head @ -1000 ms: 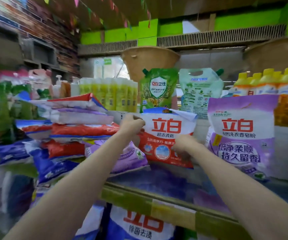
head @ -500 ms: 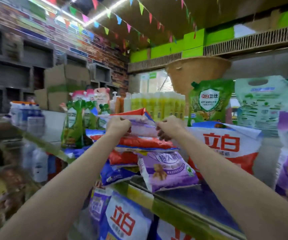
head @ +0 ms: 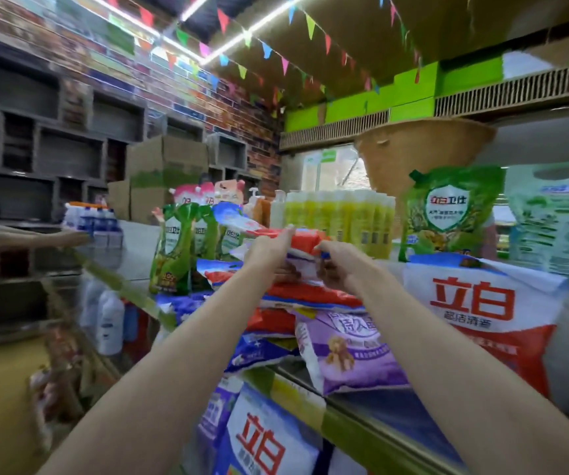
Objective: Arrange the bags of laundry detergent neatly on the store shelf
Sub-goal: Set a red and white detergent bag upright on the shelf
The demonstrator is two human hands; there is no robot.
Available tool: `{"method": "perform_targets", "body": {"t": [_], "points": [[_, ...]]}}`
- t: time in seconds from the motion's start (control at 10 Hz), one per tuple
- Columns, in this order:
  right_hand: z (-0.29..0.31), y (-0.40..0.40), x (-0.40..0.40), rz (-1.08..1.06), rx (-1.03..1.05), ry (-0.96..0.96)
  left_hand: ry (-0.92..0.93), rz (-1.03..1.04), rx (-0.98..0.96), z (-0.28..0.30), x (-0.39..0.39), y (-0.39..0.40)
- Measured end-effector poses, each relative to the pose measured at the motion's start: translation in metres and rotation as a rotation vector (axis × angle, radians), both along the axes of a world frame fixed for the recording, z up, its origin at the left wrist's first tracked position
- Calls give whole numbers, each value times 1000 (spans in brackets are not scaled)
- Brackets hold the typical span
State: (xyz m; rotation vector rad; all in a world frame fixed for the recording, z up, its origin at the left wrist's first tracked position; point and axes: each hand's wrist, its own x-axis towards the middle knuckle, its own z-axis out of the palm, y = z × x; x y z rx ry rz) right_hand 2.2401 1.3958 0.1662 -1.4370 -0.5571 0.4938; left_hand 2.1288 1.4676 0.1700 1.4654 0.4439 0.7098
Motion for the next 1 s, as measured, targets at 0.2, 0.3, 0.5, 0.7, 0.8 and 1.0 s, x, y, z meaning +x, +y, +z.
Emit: {"method": "perform_targets", "body": {"t": [0.2, 0.3, 0.5, 0.7, 0.8, 1.0], "points": [[-32, -72, -13, 223, -396, -291, -234, 94, 17, -24, 52, -19], [-35, -104, 5, -64, -276, -362, -323, -9, 143, -27, 54, -30], [-49, -164, 42, -444, -184, -454, -289, -206, 119, -47, 41, -53], [-64, -214, 33, -102, 222, -215, -310, -395, 251, -49, 50, -89], [-56, -233, 25, -494, 217, -364, -283, -233, 542, -39, 78, -110], [-51, -240, 7, -924, 126, -612, -130, -250, 649, -51, 116, -130]]}}
